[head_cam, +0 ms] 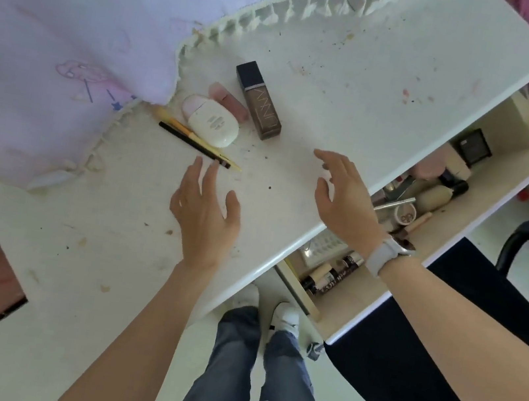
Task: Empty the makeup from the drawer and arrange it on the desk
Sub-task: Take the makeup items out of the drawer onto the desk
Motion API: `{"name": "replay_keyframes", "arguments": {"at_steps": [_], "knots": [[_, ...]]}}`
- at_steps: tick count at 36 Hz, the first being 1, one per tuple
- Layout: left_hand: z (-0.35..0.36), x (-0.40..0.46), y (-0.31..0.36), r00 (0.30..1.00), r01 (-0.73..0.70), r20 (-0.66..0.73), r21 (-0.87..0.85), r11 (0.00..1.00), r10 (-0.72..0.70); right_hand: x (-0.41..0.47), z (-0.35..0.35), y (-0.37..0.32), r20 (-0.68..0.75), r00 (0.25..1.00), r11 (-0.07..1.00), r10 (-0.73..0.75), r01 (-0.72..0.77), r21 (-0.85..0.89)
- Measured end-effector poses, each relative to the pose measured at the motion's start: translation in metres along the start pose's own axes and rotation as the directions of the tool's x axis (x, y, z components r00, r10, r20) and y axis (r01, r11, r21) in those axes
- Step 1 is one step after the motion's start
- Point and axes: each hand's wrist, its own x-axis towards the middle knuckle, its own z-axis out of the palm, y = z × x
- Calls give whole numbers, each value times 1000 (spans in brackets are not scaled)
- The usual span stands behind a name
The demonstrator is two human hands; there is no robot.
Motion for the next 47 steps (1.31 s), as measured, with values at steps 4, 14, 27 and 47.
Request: {"name": "replay_keyframes", "arguments": {"at_steps": [4,14,27,47], "knots": [[8,-62,28,962,-270,-12,-137,953,271,-60,-21,32,33,998,997,49,-46,-65],[100,-124,66,831,-273,512,40,961,215,-85,-24,126,566,765,872,306,12,-489],[161,-124,70,848,-271,530,462,844,-17,-69,2,146,760,575,725,302,380,-575],[156,-112,70,714,-265,700,262,928,6,-59,9,152,842,429,822,327,311,-477]]}}
